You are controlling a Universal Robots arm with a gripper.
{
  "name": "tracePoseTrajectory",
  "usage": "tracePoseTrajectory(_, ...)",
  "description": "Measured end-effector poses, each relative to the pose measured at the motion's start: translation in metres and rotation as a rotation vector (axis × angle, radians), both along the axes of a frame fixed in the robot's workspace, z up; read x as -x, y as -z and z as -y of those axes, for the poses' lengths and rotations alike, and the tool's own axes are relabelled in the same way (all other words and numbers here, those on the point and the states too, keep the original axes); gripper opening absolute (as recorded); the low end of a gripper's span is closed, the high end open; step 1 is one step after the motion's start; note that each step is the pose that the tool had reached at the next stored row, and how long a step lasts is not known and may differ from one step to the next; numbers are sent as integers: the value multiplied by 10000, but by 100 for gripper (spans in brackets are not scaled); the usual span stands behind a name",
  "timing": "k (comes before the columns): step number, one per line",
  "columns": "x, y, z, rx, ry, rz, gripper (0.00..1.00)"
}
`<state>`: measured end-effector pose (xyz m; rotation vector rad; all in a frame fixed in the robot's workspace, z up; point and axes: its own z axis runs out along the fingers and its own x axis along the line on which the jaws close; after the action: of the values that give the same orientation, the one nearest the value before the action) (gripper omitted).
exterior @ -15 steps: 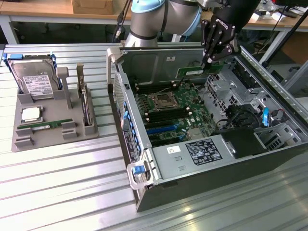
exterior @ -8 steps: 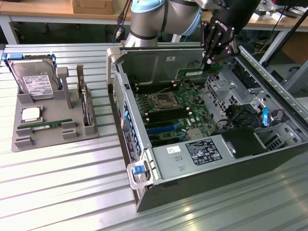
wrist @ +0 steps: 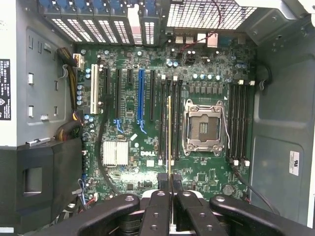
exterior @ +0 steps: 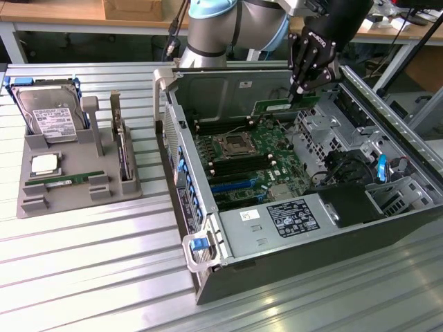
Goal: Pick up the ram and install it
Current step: 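Insert the ram into the slot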
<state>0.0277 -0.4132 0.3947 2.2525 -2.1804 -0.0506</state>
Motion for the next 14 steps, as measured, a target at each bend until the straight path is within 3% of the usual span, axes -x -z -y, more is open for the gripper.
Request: tracePoseTrajectory(14, 0, 77, 0, -1, 1, 0, 12)
